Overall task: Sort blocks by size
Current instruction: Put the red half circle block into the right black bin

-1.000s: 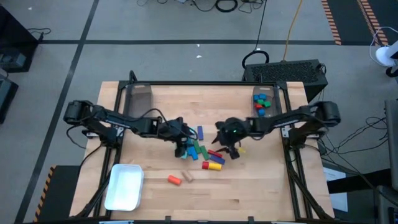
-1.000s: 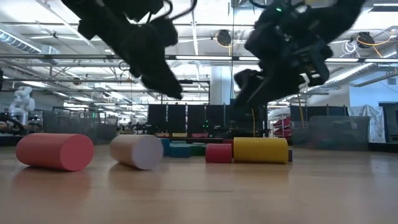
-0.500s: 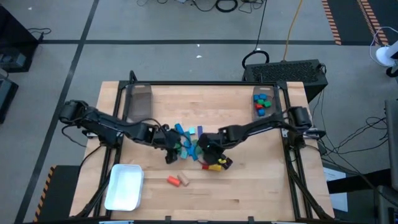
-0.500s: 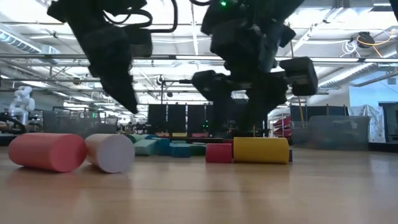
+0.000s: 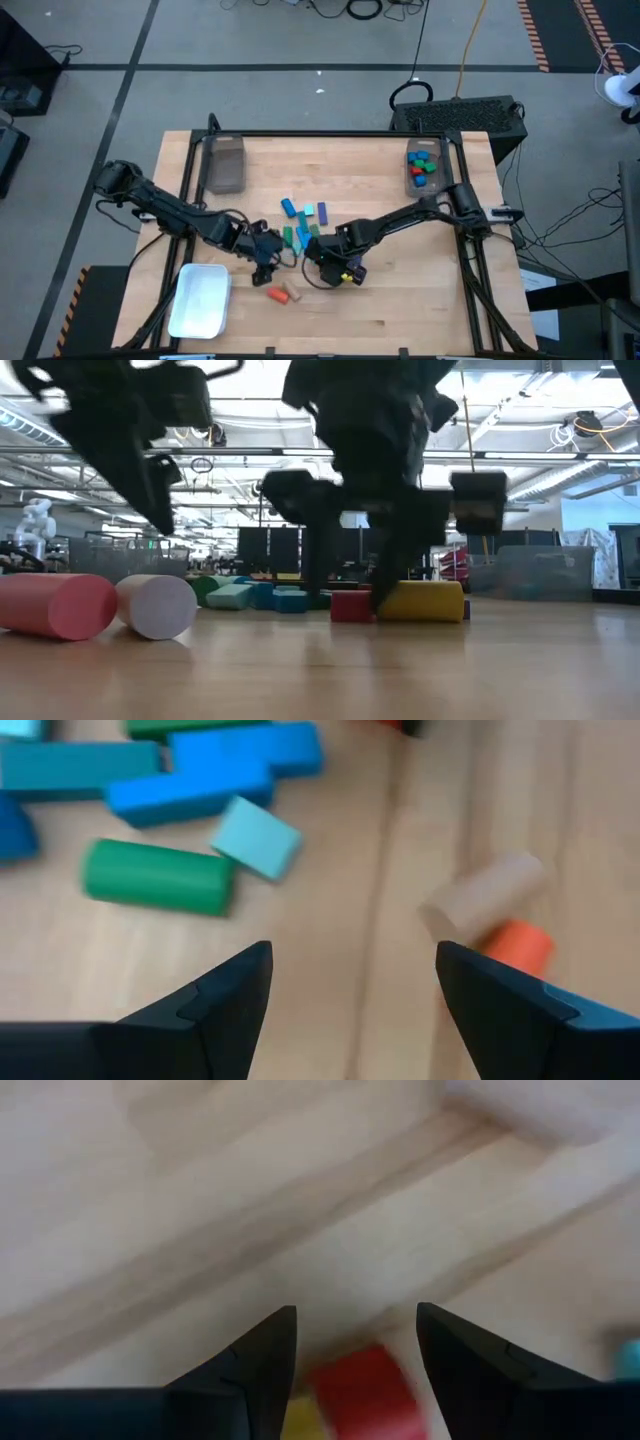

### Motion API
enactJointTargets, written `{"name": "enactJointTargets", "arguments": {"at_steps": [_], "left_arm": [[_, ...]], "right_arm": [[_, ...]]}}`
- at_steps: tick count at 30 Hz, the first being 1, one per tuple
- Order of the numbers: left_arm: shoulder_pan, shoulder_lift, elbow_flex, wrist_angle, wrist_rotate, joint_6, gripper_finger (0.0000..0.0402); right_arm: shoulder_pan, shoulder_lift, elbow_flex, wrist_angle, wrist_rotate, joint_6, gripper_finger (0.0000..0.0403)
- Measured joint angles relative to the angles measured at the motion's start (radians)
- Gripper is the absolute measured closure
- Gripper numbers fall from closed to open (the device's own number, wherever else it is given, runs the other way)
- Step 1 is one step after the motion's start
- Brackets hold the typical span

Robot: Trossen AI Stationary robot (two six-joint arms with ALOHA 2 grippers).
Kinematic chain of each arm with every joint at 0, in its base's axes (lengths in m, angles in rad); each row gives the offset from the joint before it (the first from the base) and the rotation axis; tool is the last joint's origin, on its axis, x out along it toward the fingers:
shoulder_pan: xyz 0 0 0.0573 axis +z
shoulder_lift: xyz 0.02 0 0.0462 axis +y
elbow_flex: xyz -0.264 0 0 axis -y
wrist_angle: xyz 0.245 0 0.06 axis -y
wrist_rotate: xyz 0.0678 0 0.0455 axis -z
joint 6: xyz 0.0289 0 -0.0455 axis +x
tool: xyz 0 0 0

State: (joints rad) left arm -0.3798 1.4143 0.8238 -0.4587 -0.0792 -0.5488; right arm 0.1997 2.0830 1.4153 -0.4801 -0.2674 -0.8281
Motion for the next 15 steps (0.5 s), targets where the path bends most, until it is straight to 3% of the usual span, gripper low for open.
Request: {"name": "enactJointTargets", "arguments": {"at_steps": [4, 15], "left_arm": [[-0.065, 0.000, 0.000, -0.001, 0.000, -0.019, 0.0119], [-0.152, 0.000, 0.000, -0.007, 0.001, -0.056, 0.0119]], "right_arm": [[0.007, 0.023, 0.004, -0.025, 0.062, -0.019, 0.0209], [-0.011, -0.021, -0.003, -0.117, 0.105, -0.030, 0.0209]]}}
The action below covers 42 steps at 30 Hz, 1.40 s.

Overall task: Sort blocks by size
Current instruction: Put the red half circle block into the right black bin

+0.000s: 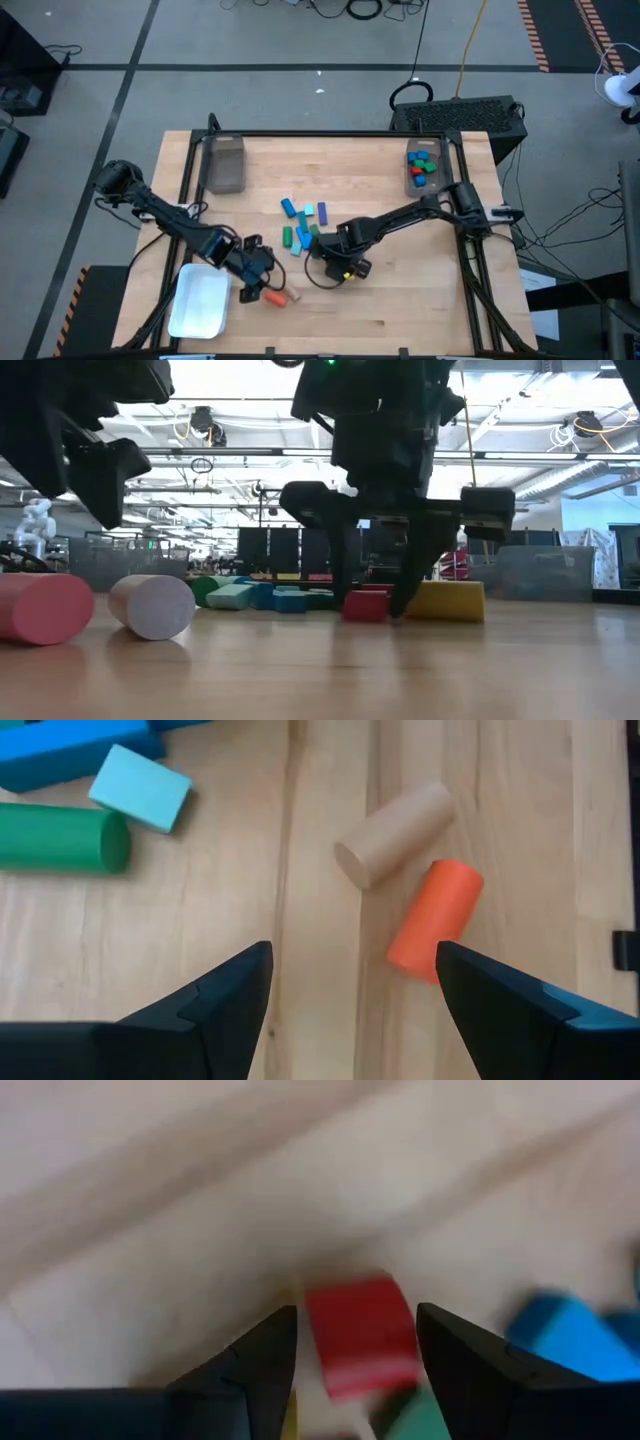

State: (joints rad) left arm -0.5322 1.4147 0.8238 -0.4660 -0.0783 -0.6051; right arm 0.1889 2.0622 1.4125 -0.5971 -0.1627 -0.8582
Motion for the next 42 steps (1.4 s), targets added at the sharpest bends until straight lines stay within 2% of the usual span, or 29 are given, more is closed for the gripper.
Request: {"name": "enactJointTargets", "arguments": {"at_steps": [4, 15, 24, 30, 37, 42], "left_arm": [[-0.002, 0.001, 0.000, 0.000, 0.034, -0.043, 0.0119], [-0.012, 0.080, 0.000, 0.008, 0.044, -0.070, 0.0119], [-0.012, 0.172, 0.000, 0.013, 0.067, -0.070, 0.0119], [-0.010, 0.225, 0.001, 0.018, 0.050, -0.063, 0.0119], [0.005, 0.236, 0.002, 0.041, 0.013, -0.062, 0.0119], [0.013, 0.239, 0.000, 0.051, -0.047, -0.059, 0.0119]], "right_arm": [[-0.015, -0.005, 0.000, -0.023, -0.006, -0.011, 0.0209], [-0.018, -0.002, 0.000, 0.001, -0.074, -0.021, 0.0215], [-0.020, -0.003, 0.003, -0.015, -0.075, -0.021, 0.0296], [-0.027, -0.003, 0.003, -0.028, -0.078, 0.007, 0.0294], [-0.033, -0.002, 0.002, -0.031, -0.072, 0.028, 0.0242], [-0.032, 0.005, 0.002, -0.036, -0.072, 0.028, 0.0248]]}}
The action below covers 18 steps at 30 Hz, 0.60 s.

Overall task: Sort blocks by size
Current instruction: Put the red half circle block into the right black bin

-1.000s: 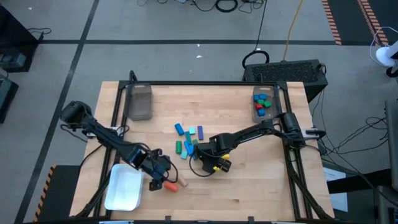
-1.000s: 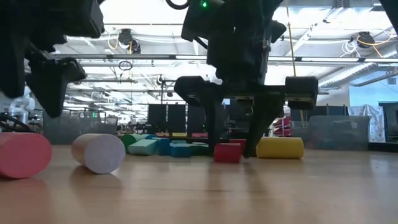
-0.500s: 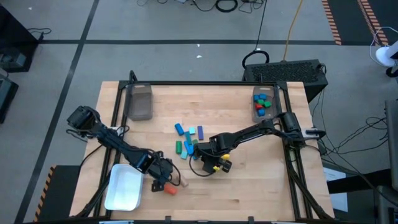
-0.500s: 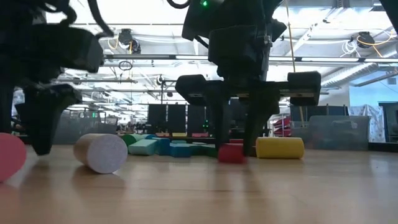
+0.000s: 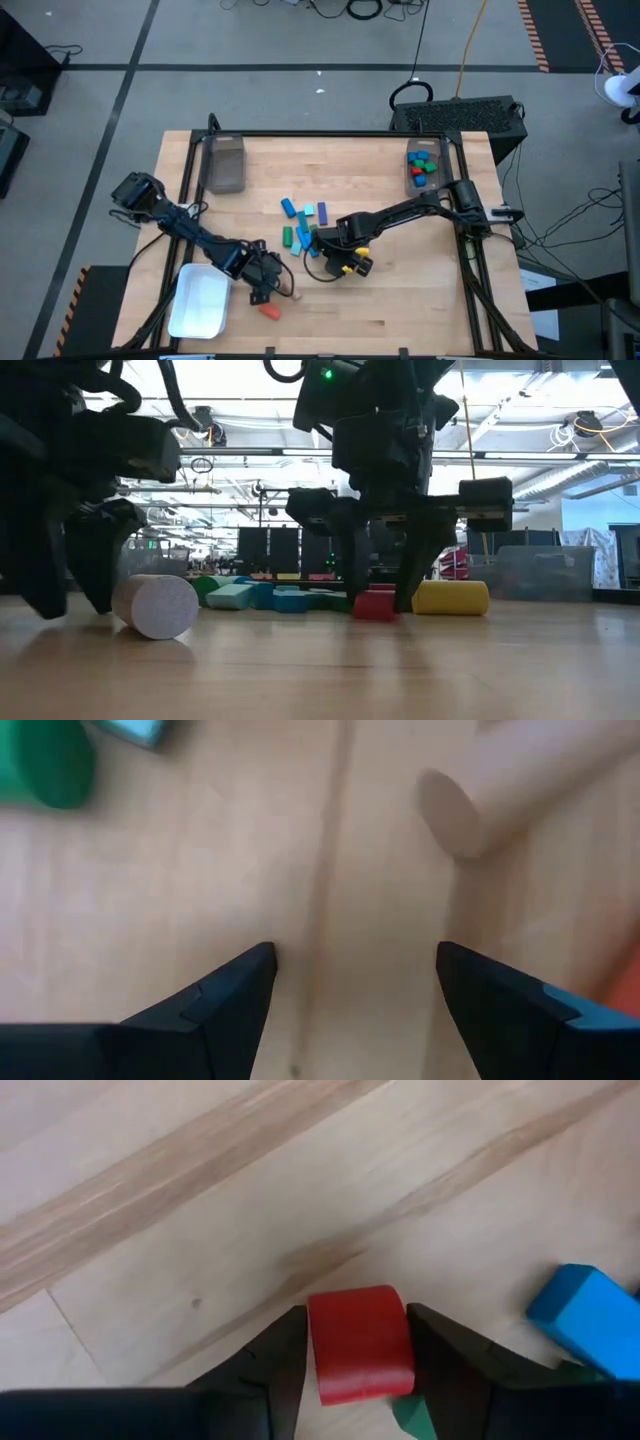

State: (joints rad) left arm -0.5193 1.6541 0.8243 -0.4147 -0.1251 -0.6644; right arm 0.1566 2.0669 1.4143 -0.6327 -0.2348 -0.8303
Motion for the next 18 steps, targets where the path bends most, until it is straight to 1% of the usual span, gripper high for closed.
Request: {"name": "enactJointTargets", "arguments": {"at_steps": [7, 12, 15, 18], "left_arm": [[0.027, 0.001, -0.002, -0.002, -0.034, 0.024, 0.0119], [0.058, 0.001, -0.002, -0.007, -0.043, 0.026, 0.0119], [0.074, 0.000, -0.002, -0.016, -0.059, 0.030, 0.0119], [0.084, 0.000, -0.002, -0.016, -0.069, 0.052, 0.0119]], "right_arm": [[-0.001, 0.020, 0.002, -0.024, 0.003, -0.016, 0.0287], [-0.007, 0.006, 0.001, -0.043, 0.042, 0.019, 0.0289], [-0.022, -0.025, -0.005, -0.087, 0.070, 0.046, 0.0286], [-0.041, -0.071, -0.002, -0.120, 0.068, 0.060, 0.0284]]}}
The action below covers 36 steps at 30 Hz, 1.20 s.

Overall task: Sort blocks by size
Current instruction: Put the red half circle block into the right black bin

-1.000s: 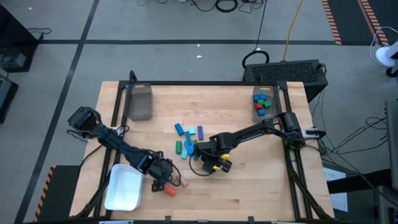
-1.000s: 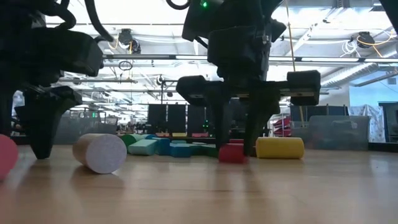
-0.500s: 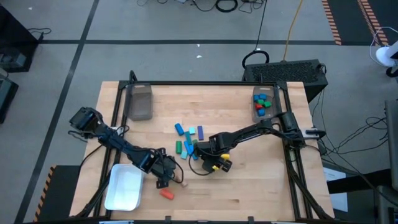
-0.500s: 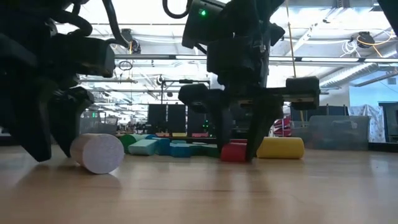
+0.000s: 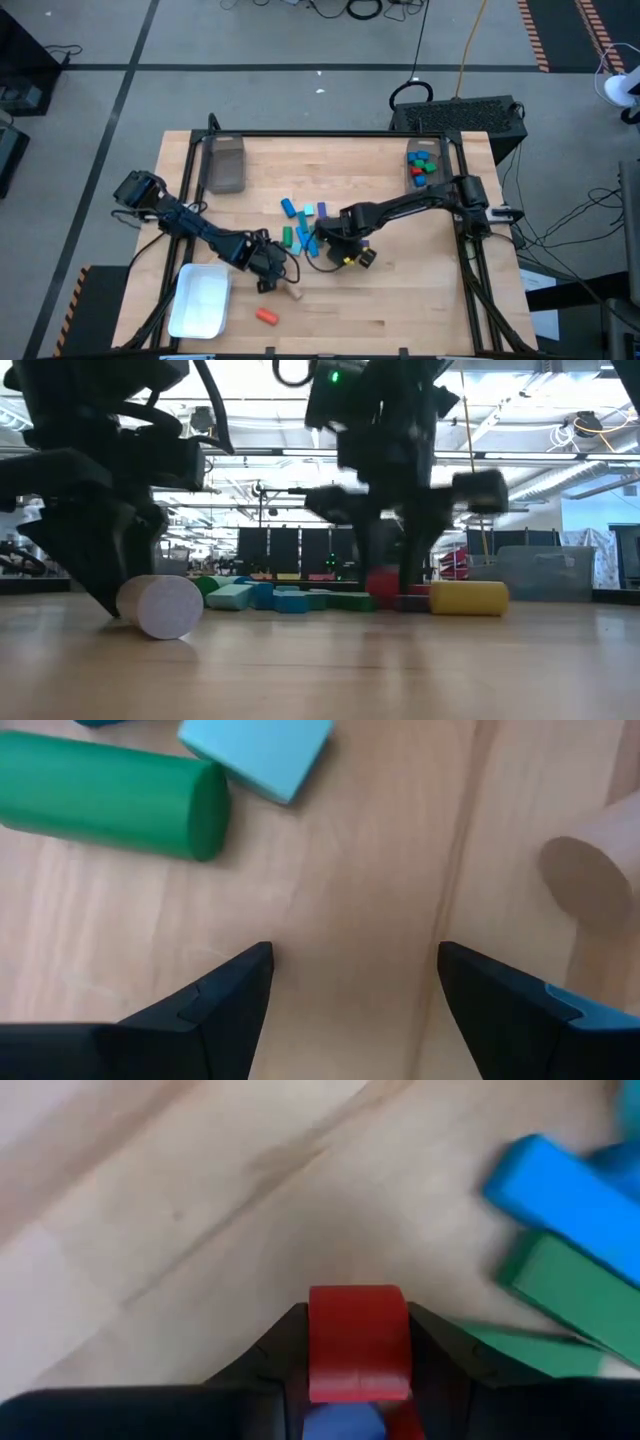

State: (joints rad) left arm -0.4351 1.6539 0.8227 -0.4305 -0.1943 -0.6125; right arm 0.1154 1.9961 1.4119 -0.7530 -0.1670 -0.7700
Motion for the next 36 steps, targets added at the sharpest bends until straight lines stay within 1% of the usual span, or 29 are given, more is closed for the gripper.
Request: {"name": "enactJointTargets", "arguments": {"at_steps": [9, 14, 17, 23, 28, 33, 36], "left_arm": [[0.011, -0.002, 0.000, -0.002, -0.009, 0.000, 0.0119], [0.010, -0.002, 0.000, -0.006, -0.007, -0.010, 0.0119], [0.010, -0.002, 0.000, -0.006, -0.015, -0.009, 0.0119], [0.010, -0.002, 0.000, -0.007, -0.069, 0.030, 0.0119], [0.036, -0.002, 0.000, 0.002, -0.070, 0.083, 0.0119], [0.074, -0.002, 0.000, 0.003, -0.070, 0.130, 0.0119], [0.094, -0.002, 0.000, 0.003, -0.069, 0.157, 0.0119]], "right_arm": [[-0.077, -0.150, 0.001, -0.196, -0.018, 0.083, 0.0285], [-0.151, -0.240, 0.001, -0.328, -0.016, 0.142, 0.0286], [-0.202, -0.300, -0.028, -0.369, -0.014, 0.160, 0.0286], [-0.339, -0.443, -0.166, -0.373, -0.012, 0.159, 0.0286], [-0.472, -0.548, -0.286, -0.333, -0.006, 0.162, 0.0284], [-0.595, -0.620, -0.367, -0.314, 0.076, 0.205, 0.0282], [-0.661, -0.647, -0.395, -0.314, 0.096, 0.230, 0.0281]]}}
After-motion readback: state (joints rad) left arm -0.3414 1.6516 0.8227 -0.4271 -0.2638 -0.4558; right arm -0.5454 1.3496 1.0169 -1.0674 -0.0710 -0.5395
